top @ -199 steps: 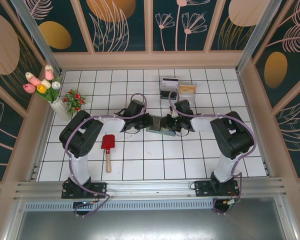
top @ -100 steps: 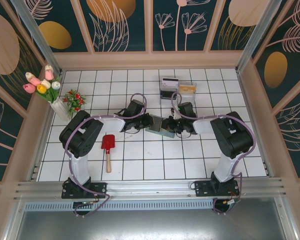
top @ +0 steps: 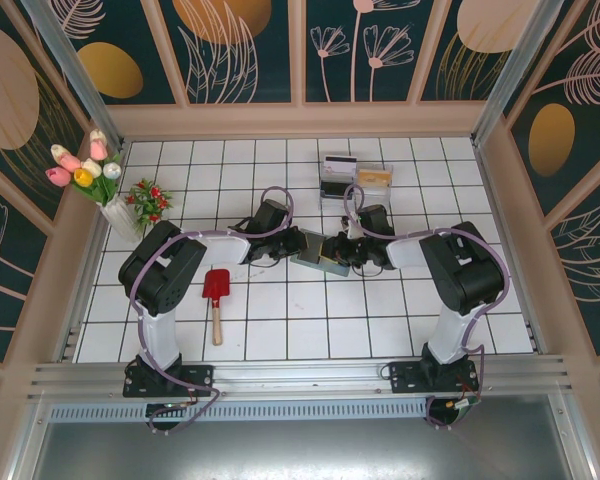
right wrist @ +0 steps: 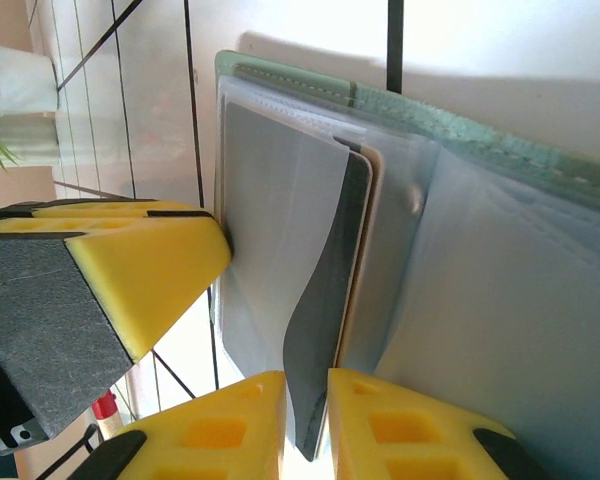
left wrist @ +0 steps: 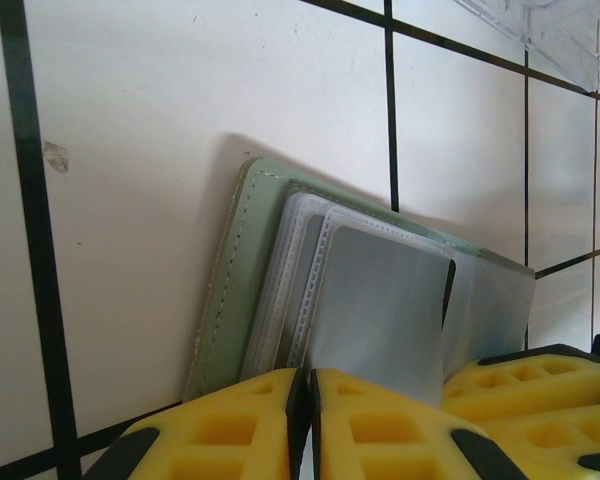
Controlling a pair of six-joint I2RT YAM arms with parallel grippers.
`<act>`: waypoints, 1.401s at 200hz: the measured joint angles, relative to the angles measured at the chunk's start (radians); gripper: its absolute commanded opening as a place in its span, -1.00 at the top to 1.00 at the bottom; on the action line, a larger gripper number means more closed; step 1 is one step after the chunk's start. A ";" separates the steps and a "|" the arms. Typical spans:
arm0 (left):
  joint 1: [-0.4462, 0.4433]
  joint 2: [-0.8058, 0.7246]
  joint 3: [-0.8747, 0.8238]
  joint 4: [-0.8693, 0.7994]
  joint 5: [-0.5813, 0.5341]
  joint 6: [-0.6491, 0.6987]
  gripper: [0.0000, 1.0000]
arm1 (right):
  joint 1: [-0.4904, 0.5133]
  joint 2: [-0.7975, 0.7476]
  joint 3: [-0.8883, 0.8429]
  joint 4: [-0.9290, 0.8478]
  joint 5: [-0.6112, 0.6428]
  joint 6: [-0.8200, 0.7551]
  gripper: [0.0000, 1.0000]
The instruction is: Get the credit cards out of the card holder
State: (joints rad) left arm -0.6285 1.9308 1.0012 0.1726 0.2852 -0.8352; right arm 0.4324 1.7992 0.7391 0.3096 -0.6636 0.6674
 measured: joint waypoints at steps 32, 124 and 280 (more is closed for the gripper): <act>0.000 0.000 0.000 0.000 0.000 0.000 0.69 | 0.000 0.000 0.006 -0.014 0.003 0.000 0.54; 0.000 0.000 0.000 0.000 -0.002 0.000 0.69 | 0.001 0.002 0.023 -0.045 0.011 0.000 0.50; 0.000 0.000 0.000 0.000 -0.004 -0.005 0.69 | 0.006 0.001 0.032 -0.063 0.035 0.011 0.50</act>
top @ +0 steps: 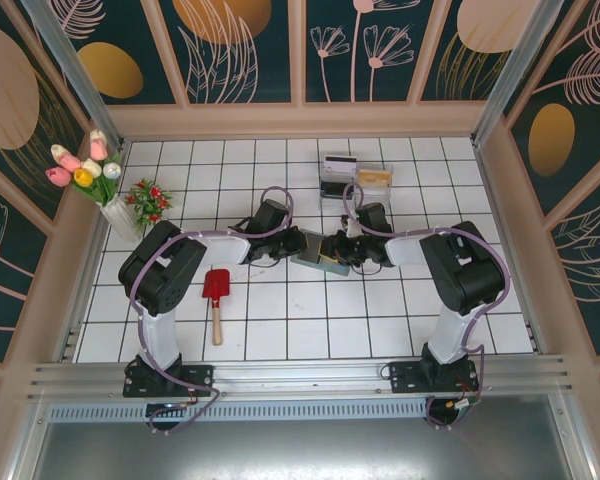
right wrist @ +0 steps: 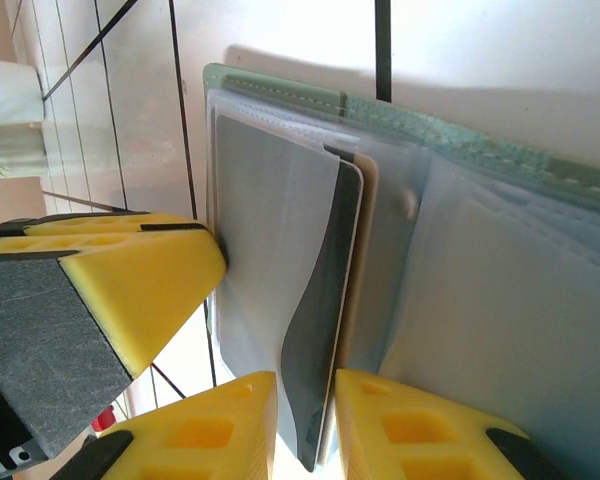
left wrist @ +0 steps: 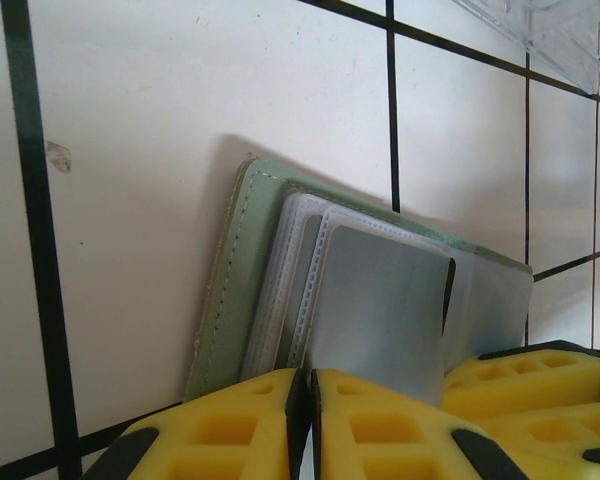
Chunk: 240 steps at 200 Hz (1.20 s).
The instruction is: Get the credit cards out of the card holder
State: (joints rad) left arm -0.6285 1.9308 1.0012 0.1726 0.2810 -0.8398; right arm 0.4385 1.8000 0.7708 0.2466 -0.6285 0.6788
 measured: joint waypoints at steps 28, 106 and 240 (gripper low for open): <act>0.000 0.000 0.000 0.000 -0.001 -0.002 0.69 | 0.003 0.000 0.006 -0.012 0.007 0.008 0.53; 0.000 0.000 -0.008 0.012 -0.002 -0.003 0.70 | 0.001 0.019 -0.015 0.075 -0.018 0.034 0.68; 0.001 -0.006 -0.019 0.026 -0.012 -0.006 0.71 | -0.050 0.028 -0.081 0.192 -0.081 0.044 0.81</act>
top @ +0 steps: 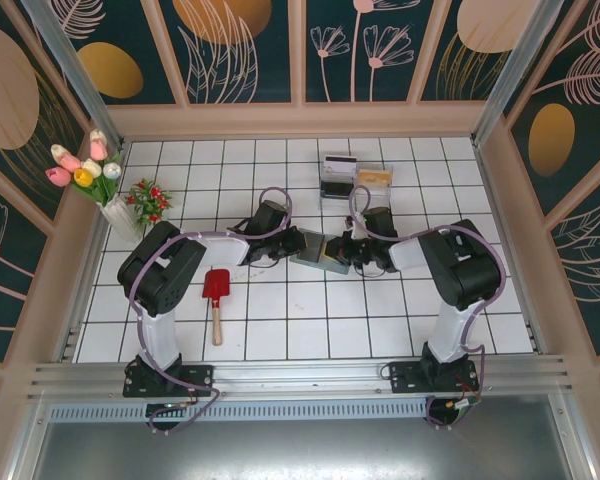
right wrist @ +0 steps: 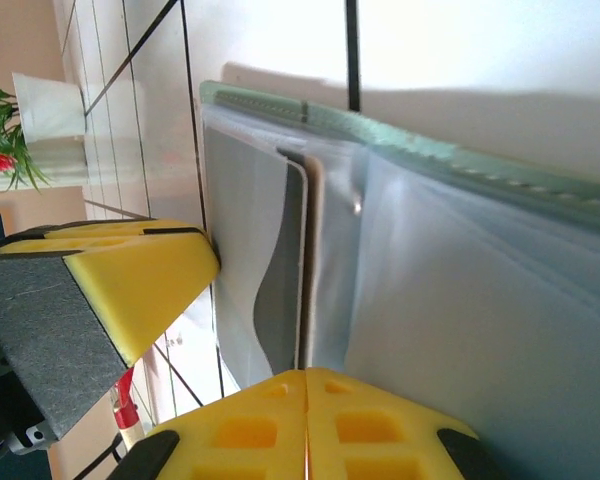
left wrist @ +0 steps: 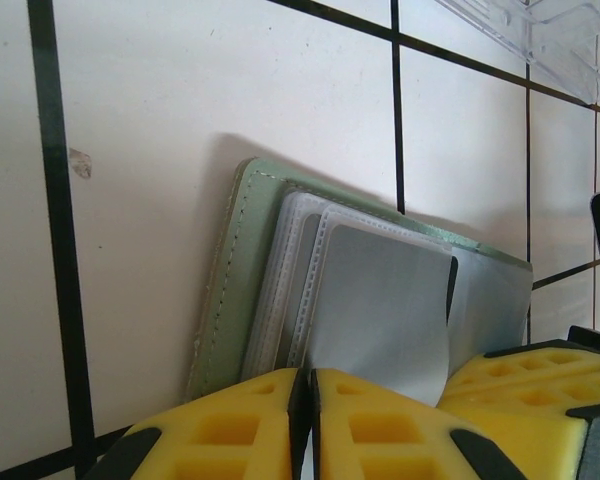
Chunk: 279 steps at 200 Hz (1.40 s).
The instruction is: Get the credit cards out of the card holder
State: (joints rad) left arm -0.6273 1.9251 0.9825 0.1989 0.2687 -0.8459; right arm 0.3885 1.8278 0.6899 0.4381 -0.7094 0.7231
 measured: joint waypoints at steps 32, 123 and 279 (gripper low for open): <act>0.000 0.000 0.000 0.000 -0.001 0.000 0.71 | -0.013 -0.006 -0.011 0.002 -0.008 -0.003 0.79; 0.000 0.000 0.003 -0.005 0.001 0.000 0.71 | 0.013 0.015 0.047 -0.044 -0.021 -0.003 0.61; 0.001 0.000 0.003 -0.005 0.001 0.000 0.71 | 0.026 0.024 0.106 -0.159 0.019 -0.003 0.62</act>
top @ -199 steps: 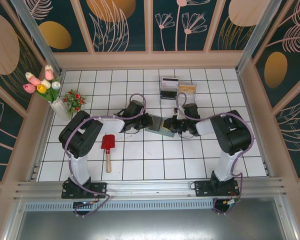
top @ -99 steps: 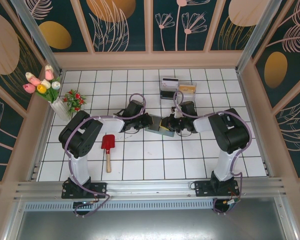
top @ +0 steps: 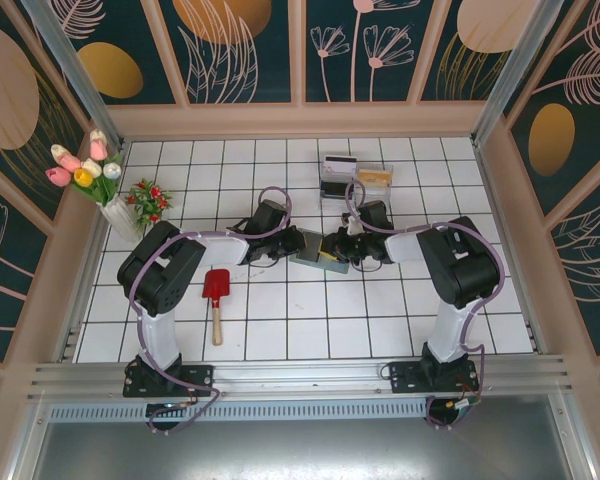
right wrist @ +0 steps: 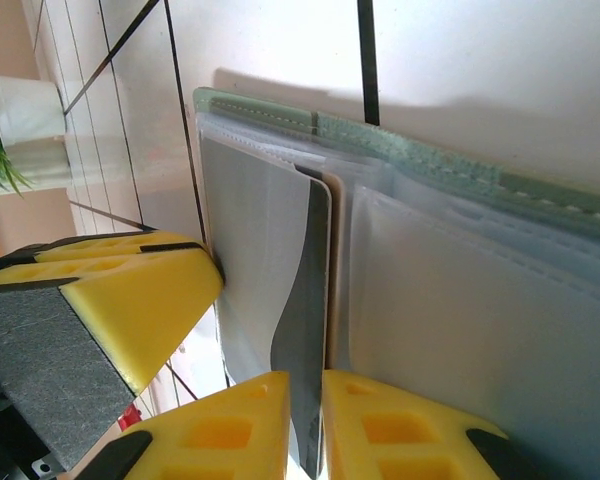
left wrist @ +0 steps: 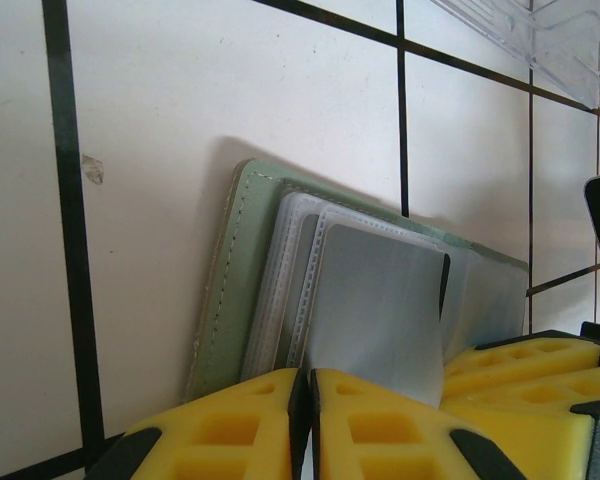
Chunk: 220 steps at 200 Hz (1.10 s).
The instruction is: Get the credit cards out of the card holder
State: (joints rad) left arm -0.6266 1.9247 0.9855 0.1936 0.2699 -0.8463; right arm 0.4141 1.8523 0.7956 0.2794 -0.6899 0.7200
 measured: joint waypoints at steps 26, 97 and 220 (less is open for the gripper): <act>0.000 0.000 0.000 0.000 -0.002 0.000 0.71 | 0.005 -0.004 0.003 -0.011 0.013 0.000 0.63; 0.000 0.000 0.000 0.000 -0.004 0.000 0.67 | 0.014 -0.013 0.000 -0.018 0.045 0.005 0.59; 0.003 -0.007 -0.019 0.024 -0.010 -0.012 0.68 | 0.059 -0.040 -0.011 -0.011 0.174 0.080 0.63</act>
State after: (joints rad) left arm -0.6239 1.9175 0.9665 0.2176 0.2604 -0.8581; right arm 0.4728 1.8126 0.7841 0.2680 -0.5159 0.8001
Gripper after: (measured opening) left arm 0.161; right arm 0.185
